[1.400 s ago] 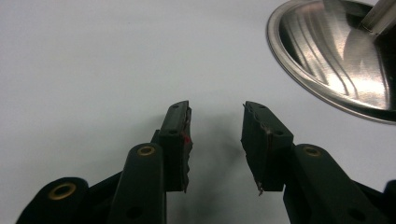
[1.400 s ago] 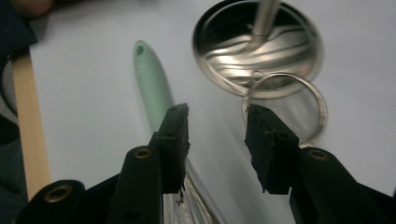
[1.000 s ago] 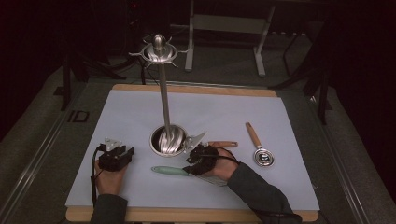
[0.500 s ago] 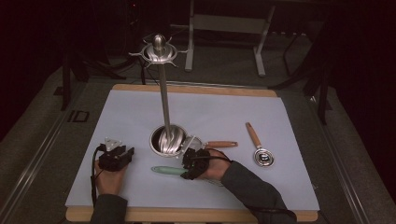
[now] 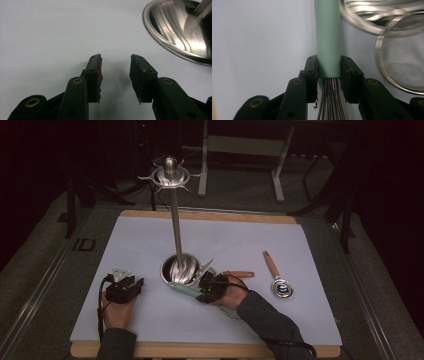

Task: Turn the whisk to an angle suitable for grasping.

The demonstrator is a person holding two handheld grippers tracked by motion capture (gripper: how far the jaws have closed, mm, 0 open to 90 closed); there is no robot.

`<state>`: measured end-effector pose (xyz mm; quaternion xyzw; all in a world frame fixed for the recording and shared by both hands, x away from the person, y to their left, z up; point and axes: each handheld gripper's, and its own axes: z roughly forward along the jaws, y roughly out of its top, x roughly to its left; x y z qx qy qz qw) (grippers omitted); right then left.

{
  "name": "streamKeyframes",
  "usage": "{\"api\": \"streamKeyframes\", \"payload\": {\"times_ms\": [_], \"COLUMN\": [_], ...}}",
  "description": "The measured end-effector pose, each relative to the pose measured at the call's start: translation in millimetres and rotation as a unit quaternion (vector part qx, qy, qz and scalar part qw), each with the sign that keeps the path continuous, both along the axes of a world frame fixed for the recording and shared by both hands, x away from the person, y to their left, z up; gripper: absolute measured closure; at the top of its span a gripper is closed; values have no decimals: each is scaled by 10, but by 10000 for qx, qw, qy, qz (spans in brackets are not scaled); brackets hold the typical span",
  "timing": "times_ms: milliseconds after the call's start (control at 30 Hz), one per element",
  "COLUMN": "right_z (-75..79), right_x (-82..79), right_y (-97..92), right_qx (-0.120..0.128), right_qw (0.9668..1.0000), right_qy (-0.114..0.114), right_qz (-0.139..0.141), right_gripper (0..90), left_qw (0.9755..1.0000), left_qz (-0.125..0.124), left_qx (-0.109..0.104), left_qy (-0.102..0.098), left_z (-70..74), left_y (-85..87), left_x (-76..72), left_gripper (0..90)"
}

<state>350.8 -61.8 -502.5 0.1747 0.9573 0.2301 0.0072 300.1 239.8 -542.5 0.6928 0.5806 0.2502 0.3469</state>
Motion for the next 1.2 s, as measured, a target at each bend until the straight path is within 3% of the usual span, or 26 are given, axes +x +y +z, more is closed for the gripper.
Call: {"api": "streamKeyframes", "payload": {"times_ms": [33, 67, 100, 167, 567, 767, 967, 1100, 1133, 1200], "right_z": [1, 1, -7, -11, 1, 24, 148, 184, 227, 242], "right_x": [47, 47, 90, 108, 257, 244, 229, 221, 214, 216], "right_y": [-21, -21, -33, -36, 40, 53, -17, -43, -80, -95], "right_qx": [50, 50, 108, 153, -149, -259, 122, 219, 392, 471], "right_qw": [9997, 9997, 9991, 9990, 9979, 9981, 9989, 9988, 9981, 9977], "right_qy": [-2, -2, -9, 43, 630, 566, 449, 410, 409, 397], "right_qz": [-239, -239, -417, -427, -76, -24, -115, -138, -237, -274], "right_gripper": [693, 693, 693, 693, 690, 695, 695, 695, 695, 696], "left_qw": [10000, 10000, 10000, 10000, 10000, 10000, 10000, 10000, 10000, 10000], "left_qz": [-1, 4, 1, 1, -3, -6, 9, 11, 15, 5], "left_qx": [5, -5, -4, -3, -17, -24, -21, -14, -16, -5], "left_qy": [0, -1, -1, 4, 9, 34, 24, 20, 18, 23], "left_z": [0, 0, 0, 0, -1, 0, -1, -1, -1, 0], "left_y": [0, -1, 0, 0, 2, 8, 5, 4, 2, 4], "left_x": [0, 0, 1, 1, 2, 5, 5, 3, 4, 3], "left_gripper": [618, 618, 618, 618, 617, 617, 617, 617, 617, 617]}}
